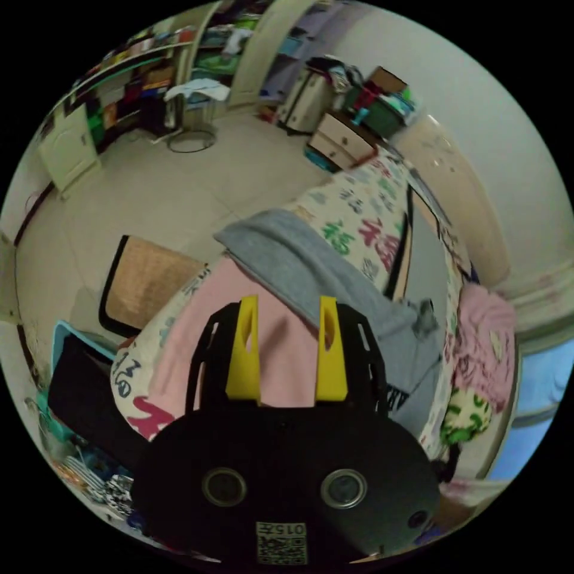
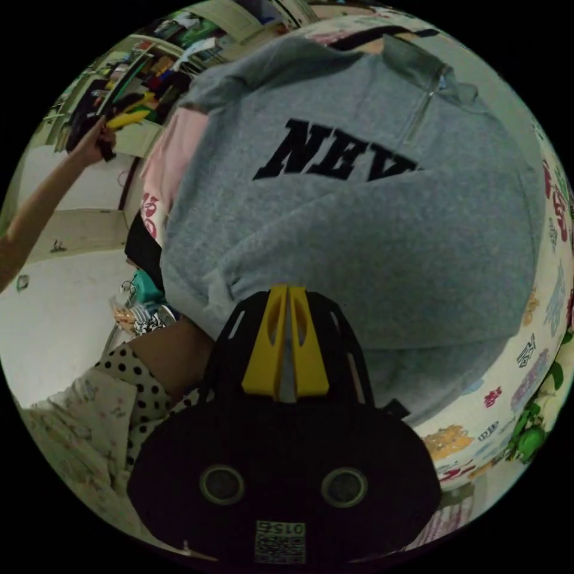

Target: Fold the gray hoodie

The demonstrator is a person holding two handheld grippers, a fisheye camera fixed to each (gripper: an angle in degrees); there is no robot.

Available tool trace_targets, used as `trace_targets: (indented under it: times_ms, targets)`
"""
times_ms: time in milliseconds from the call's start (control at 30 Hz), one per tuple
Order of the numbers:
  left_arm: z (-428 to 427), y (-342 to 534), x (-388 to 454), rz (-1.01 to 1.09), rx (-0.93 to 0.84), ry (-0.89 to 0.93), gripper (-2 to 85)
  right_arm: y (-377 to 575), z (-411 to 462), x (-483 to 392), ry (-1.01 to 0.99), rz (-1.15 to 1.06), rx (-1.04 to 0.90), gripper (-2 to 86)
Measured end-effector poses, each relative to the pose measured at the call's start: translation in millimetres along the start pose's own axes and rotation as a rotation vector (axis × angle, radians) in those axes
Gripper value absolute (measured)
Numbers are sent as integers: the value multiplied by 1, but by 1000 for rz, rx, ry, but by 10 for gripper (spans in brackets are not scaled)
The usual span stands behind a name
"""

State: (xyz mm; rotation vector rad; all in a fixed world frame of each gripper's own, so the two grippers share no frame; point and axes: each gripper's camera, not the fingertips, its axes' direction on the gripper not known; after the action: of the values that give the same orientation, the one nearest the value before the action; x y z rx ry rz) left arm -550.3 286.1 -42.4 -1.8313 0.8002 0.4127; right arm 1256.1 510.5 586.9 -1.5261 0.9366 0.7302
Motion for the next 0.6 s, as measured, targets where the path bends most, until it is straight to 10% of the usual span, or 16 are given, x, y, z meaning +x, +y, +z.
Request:
trace_targets:
  times_ms: [467, 600]
  targets:
    - [126, -45, -213, -603, -25, 321, 219, -65, 24, 9, 119, 147, -289, 88]
    - [130, -50, -205, -599, 8, 400, 106, -65, 17, 11, 195, 131, -265, 89]
